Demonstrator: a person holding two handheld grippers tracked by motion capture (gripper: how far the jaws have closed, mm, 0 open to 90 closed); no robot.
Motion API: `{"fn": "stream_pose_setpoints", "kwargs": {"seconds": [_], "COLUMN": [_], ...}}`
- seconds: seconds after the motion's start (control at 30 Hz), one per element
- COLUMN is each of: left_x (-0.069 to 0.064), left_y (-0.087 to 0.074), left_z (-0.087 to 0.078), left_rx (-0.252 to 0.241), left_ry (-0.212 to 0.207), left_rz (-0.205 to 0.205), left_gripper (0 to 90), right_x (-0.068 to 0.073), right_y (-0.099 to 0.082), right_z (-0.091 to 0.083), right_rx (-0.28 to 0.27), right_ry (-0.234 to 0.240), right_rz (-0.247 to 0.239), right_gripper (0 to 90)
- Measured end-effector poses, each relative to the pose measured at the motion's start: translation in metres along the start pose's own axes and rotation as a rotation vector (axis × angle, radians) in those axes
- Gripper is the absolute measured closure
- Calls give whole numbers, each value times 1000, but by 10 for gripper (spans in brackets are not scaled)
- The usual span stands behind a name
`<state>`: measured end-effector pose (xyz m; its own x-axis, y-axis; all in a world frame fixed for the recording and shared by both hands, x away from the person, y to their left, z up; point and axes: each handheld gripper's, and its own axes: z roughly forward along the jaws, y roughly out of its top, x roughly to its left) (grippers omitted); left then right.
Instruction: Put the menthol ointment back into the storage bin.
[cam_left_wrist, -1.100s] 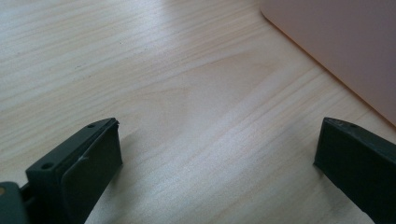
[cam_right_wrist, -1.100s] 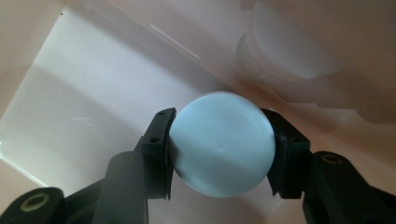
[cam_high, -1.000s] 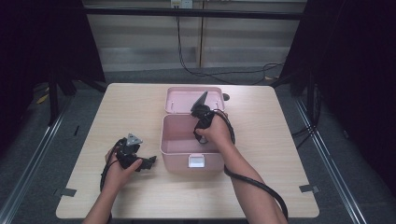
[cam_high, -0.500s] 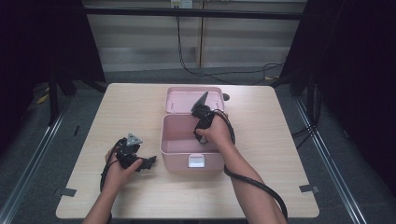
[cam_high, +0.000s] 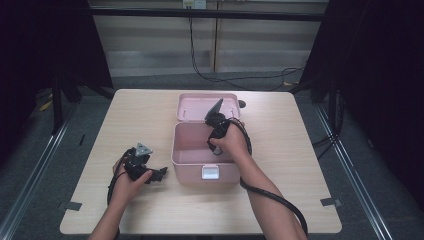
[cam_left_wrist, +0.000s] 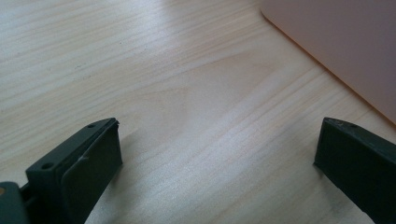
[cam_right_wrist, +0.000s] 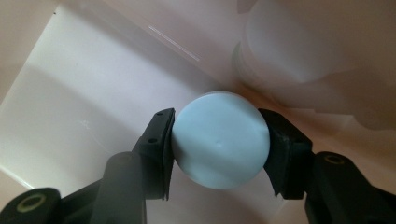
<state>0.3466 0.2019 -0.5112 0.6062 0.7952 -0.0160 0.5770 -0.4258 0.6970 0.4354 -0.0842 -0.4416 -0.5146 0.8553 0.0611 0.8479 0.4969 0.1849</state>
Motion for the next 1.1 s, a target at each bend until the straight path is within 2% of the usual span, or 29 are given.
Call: {"fn": "stream_pose_setpoints", "kwargs": {"seconds": [0.37, 0.53, 1.1], "left_x": [0, 0, 0], "left_y": [0, 0, 0], "left_z": [0, 0, 0], "left_rx": [-1, 1, 2], "left_ry": [1, 0, -1], "left_rz": [-3, 0, -3], "left_gripper": [1, 1, 1], "right_x": [2, 0, 1], "right_y": [-1, -4, -14], "right_z": [-9, -19, -53], "right_rx": [-15, -31, -68], "right_ry": [7, -4, 5], "right_rz": [-11, -21, -62], "right_gripper": [452, 443, 434]}}
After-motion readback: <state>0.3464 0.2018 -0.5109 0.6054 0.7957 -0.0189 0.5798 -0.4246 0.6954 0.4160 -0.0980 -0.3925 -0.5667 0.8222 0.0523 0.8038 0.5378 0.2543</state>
